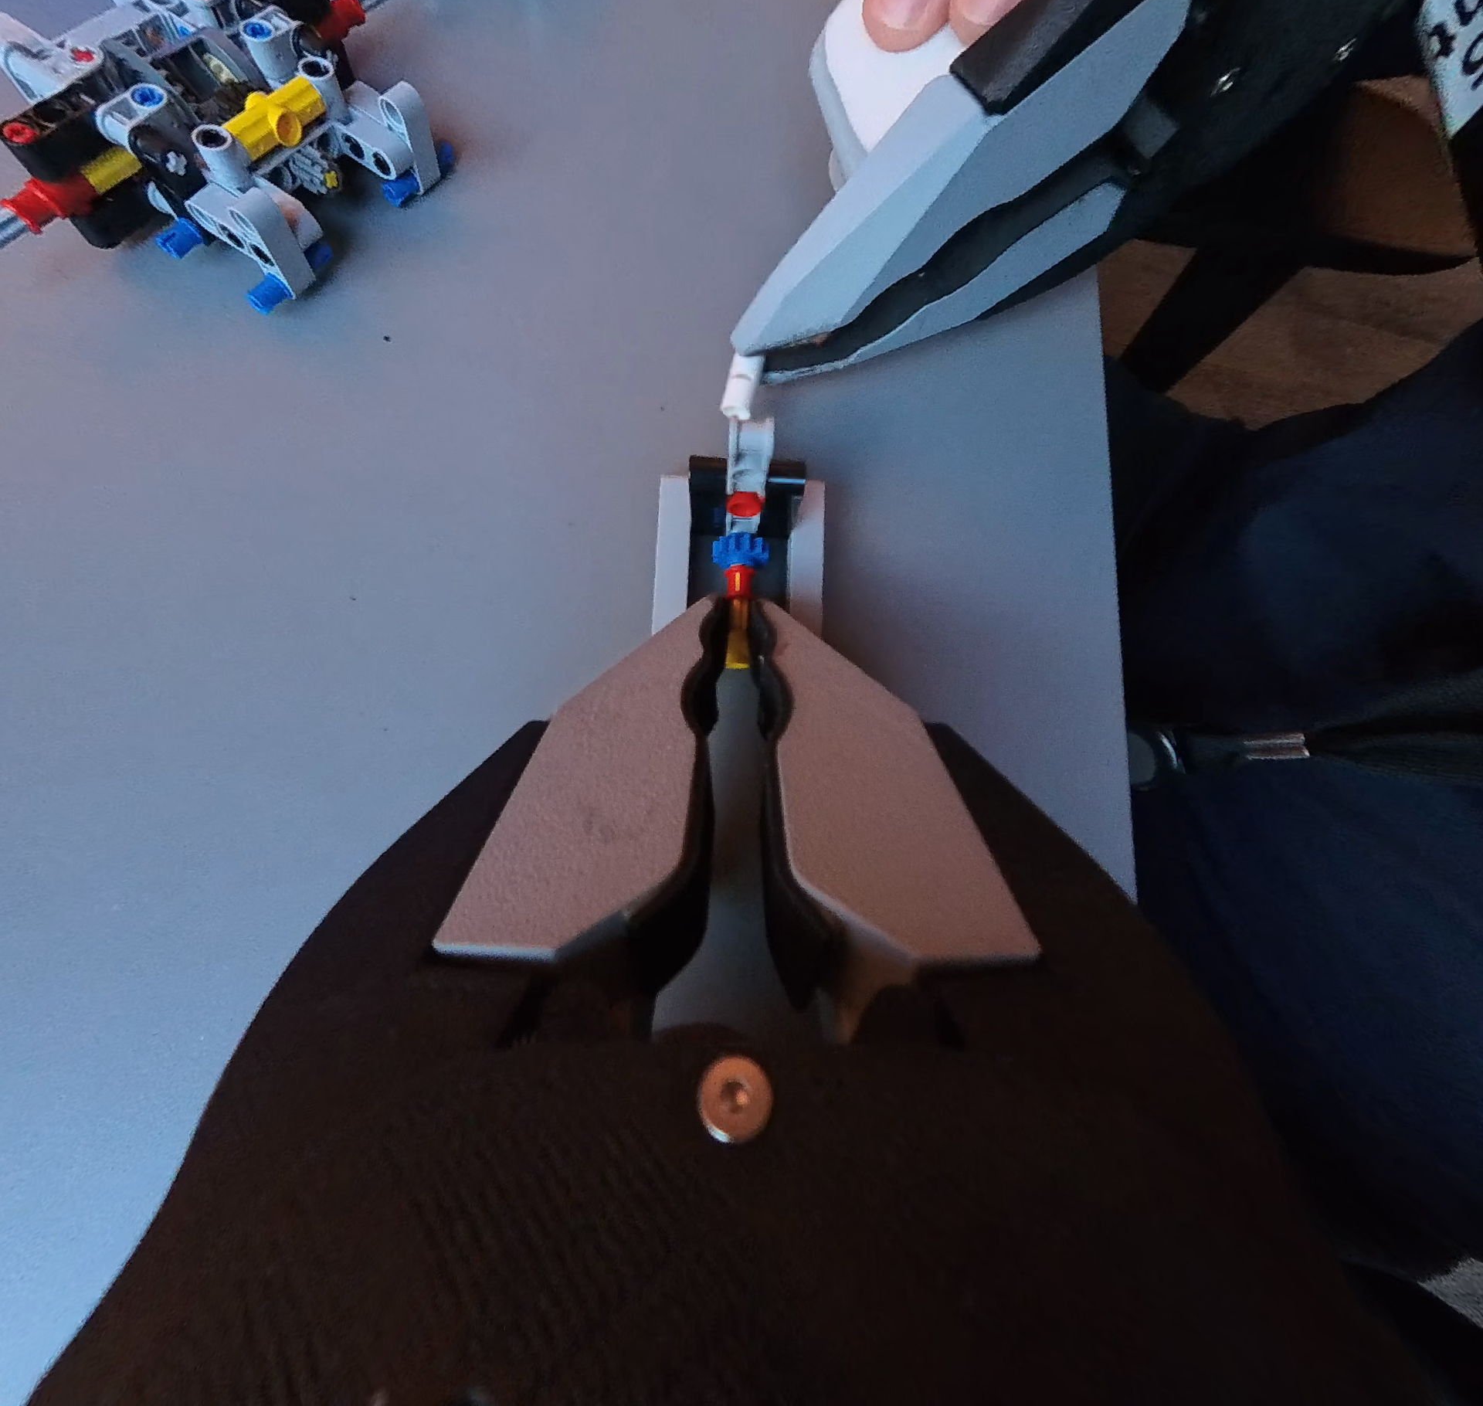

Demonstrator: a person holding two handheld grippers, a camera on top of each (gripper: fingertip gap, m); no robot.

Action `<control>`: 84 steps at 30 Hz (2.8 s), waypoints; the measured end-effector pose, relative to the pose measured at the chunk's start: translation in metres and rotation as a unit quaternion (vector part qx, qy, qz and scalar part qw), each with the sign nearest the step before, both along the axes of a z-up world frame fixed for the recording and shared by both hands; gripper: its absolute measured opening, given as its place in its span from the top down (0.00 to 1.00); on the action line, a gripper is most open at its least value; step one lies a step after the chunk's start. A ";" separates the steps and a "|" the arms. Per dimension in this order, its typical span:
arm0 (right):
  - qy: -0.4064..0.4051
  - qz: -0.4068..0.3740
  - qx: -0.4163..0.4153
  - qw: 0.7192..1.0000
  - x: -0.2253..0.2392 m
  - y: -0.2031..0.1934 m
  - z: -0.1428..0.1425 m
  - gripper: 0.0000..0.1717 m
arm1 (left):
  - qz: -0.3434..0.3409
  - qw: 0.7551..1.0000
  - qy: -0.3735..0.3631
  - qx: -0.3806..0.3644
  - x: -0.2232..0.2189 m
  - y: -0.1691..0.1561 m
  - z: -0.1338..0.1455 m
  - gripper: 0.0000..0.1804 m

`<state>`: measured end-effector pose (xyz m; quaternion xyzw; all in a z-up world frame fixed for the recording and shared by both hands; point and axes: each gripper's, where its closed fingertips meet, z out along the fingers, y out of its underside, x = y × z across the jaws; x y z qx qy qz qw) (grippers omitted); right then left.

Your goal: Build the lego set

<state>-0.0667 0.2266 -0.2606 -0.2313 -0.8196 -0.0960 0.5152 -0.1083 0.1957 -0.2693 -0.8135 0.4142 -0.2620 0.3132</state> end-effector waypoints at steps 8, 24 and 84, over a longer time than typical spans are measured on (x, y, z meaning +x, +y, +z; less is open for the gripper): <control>0.000 -0.005 0.008 1.000 0.000 0.001 -0.001 0.98 | 0.009 1.000 -0.001 0.003 0.001 0.005 0.004 0.99; 0.003 0.021 0.056 0.998 -0.008 -0.004 0.005 0.98 | 0.004 1.000 -0.006 0.011 0.011 0.012 0.015 0.99; 0.079 -0.045 -0.636 0.767 -0.018 0.006 0.075 1.00 | 0.078 0.960 -0.185 0.195 -0.011 0.029 0.090 0.89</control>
